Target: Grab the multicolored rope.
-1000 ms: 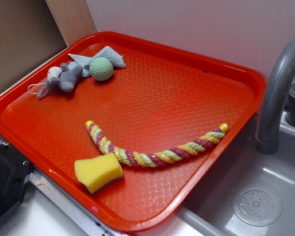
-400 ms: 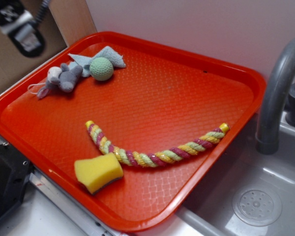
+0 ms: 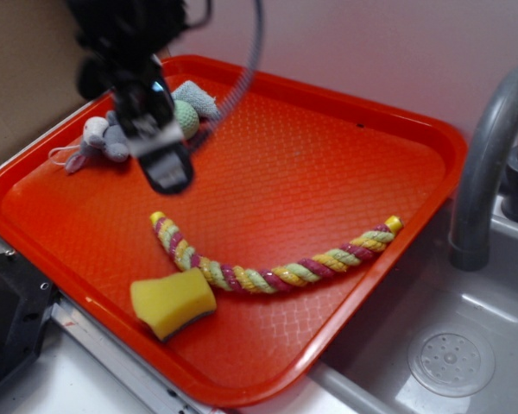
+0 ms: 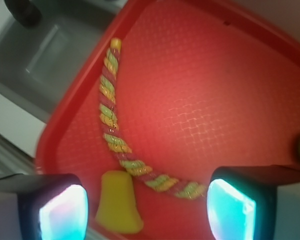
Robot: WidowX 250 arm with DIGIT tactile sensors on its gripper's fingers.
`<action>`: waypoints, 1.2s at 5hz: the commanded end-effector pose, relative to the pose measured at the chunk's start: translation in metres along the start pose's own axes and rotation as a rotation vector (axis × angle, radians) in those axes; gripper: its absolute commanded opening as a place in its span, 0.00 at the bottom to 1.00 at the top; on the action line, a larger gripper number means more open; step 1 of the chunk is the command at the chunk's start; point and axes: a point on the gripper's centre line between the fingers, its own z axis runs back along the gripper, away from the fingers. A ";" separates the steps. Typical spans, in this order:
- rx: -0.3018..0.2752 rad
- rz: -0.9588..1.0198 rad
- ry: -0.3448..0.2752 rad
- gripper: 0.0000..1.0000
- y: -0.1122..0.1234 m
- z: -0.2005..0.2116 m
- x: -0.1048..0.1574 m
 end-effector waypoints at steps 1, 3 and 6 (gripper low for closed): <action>-0.027 -0.109 0.046 1.00 -0.030 -0.036 0.018; -0.001 -0.148 0.131 1.00 -0.042 -0.072 0.015; 0.034 -0.131 0.214 1.00 -0.043 -0.103 0.015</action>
